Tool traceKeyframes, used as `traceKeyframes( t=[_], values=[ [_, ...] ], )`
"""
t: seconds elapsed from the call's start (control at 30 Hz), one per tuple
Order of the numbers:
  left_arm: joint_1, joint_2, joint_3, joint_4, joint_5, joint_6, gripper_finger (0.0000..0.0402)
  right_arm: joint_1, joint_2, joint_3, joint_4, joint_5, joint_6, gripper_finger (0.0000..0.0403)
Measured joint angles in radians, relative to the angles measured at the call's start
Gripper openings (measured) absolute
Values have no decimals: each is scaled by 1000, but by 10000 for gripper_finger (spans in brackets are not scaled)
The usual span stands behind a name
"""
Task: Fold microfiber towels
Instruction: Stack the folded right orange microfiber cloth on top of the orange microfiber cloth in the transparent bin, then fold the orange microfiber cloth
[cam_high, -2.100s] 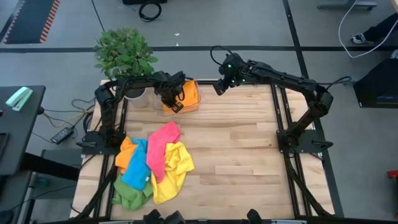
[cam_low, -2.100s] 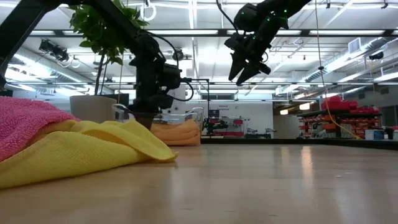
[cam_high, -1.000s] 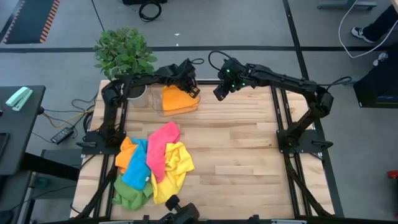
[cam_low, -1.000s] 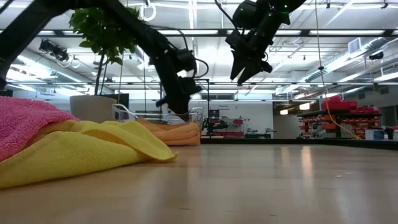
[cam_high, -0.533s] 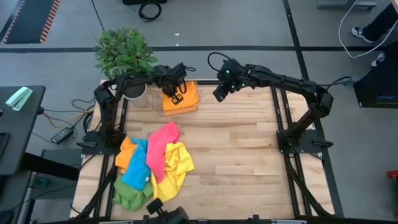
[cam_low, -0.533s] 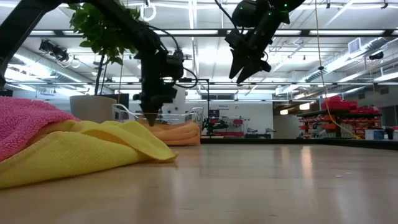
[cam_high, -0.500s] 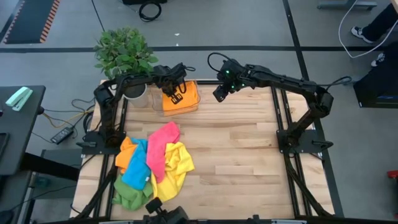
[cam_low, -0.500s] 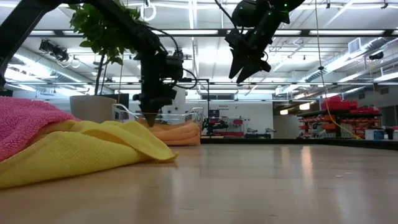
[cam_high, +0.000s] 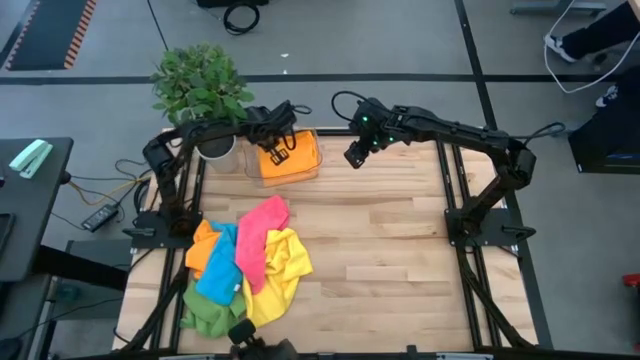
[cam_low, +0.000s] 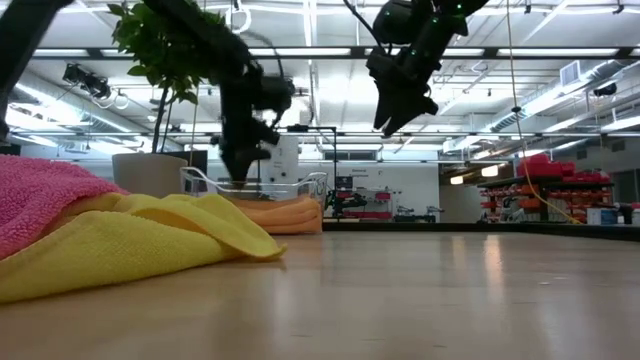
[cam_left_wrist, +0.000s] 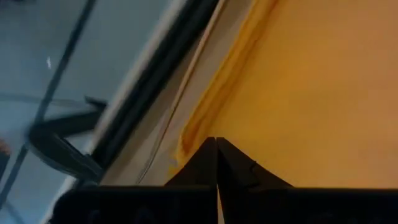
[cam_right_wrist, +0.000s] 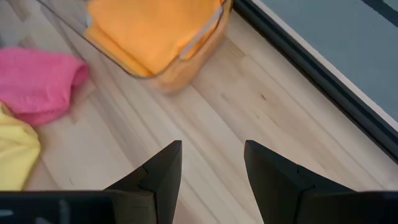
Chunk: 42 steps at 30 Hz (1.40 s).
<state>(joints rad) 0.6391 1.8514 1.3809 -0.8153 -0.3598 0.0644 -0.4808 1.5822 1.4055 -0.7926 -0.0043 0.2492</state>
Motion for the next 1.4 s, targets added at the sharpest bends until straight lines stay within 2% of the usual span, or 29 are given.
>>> traceKeyframes(
  t=[0.17,0.3,0.5,0.6,0.7,0.8,0.93,1.03,1.17,1.4],
  values=[
    [-129,-143,8,-108,50,-112,15,15,-9,-4,-95,0,-43,181],
    [-302,-245,-15,-257,103,-268,15,68,-77,-79,-70,-3,-73,182],
    [-620,-374,-120,-338,147,-578,9,199,-249,-326,211,-4,-16,182],
    [-748,-449,-188,-378,151,-820,33,279,-314,-443,361,-4,85,181],
    [-828,-528,-253,-553,146,-1011,71,355,-352,-524,486,-4,194,182],
    [-853,-597,-342,-617,195,-1002,114,419,-354,-556,544,-4,268,182],
    [-796,-660,-521,-553,401,-906,163,477,-335,-554,575,-2,330,181],
    [-767,-662,-630,-501,446,-882,182,505,-335,-553,600,18,416,182],
    [-738,-640,-591,-440,400,-808,187,549,-335,-553,623,95,541,182],
    [-701,-609,-638,-452,460,-707,187,657,-335,-553,656,167,703,182]
  ],
)
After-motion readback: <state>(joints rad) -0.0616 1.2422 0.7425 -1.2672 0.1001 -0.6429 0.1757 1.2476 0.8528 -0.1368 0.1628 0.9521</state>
